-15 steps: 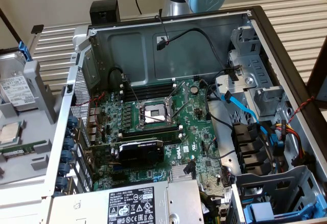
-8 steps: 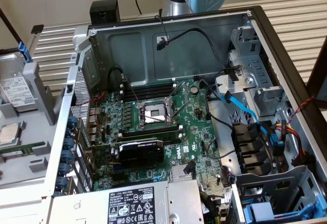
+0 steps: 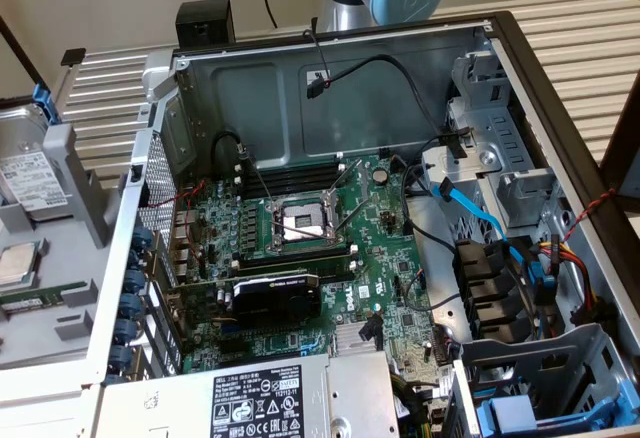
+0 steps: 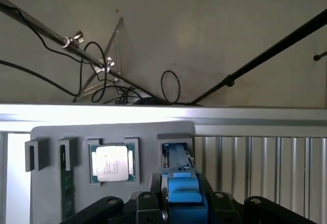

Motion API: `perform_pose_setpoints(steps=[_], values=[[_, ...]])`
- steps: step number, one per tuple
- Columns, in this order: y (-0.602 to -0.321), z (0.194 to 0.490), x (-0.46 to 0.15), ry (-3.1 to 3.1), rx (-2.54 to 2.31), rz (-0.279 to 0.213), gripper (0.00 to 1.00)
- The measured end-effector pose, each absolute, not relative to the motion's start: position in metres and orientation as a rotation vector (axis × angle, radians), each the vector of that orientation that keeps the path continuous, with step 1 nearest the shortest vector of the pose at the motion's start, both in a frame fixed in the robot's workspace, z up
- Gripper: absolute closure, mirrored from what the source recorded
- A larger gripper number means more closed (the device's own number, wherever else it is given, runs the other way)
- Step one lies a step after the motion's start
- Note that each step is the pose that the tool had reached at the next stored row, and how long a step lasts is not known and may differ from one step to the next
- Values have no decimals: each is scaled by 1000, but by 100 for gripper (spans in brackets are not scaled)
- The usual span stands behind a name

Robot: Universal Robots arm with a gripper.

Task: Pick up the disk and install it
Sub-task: 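Pick up the disk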

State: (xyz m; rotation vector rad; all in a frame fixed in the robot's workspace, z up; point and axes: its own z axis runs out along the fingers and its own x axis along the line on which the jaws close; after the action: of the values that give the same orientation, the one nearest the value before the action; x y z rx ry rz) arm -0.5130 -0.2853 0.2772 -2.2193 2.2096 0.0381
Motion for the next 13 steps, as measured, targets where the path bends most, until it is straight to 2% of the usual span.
perform_pose_setpoints(steps=[4,13], values=[[-286,277,-513,2186,-2197,22,62],[-288,277,-513,2190,-2191,64,62]])
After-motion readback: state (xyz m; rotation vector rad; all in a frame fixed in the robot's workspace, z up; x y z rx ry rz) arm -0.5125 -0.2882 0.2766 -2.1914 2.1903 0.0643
